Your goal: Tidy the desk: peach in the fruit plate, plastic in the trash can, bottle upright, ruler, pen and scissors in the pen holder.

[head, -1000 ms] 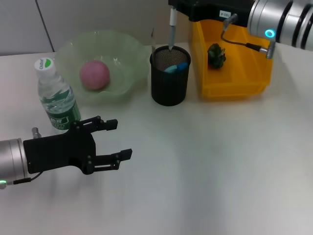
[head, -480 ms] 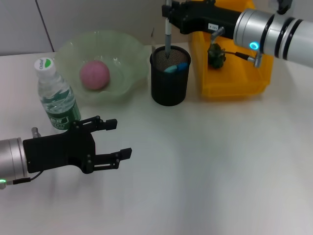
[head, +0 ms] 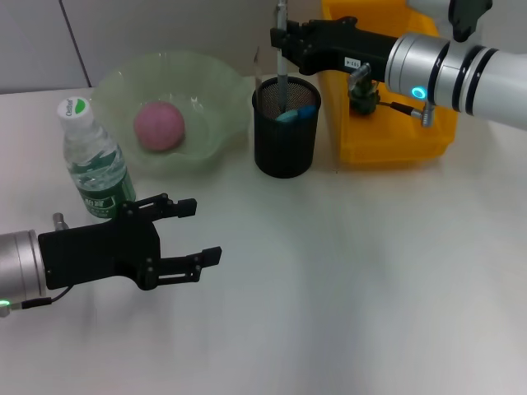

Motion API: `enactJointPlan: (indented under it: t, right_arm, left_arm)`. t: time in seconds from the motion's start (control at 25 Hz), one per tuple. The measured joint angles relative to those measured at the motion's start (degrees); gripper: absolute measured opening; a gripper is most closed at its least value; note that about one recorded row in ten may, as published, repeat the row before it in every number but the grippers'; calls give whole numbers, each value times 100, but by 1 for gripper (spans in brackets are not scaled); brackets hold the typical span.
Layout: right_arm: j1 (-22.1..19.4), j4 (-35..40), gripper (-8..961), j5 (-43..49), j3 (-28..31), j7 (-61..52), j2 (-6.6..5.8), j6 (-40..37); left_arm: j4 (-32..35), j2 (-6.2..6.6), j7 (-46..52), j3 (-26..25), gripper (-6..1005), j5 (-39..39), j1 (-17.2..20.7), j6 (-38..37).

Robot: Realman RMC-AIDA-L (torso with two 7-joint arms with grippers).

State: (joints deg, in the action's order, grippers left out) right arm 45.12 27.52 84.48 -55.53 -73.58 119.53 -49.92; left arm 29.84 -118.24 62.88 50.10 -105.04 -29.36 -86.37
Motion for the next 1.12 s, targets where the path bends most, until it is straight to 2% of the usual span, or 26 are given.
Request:
enactJointPlan:
  t: [0.4,0.64,0.88,1.04,1.12]
  right_arm:
    - [-17,-13,219,37,-116,18,-4,0]
    - [-98,55,435,-139,-67,31,-1,-45]
    - [-331,273,665,-646,-118,59,-2,-469]
    - [-629,347,808,-1123,-67,-26,-46,-1134]
    - [-851,362,815,-1281,18,-116,-98,-1741]
  left_arm:
    - [28,3,21,0,832,3,-8,-34]
    - [31,3,22,-4,832,3,-9,-26]
    - [9,3,22,-17,832,67,-9,-16]
    - [-4,3,27,-23,832,195,11,-36]
    - [-10,9,111,-27,832,300,36,-87]
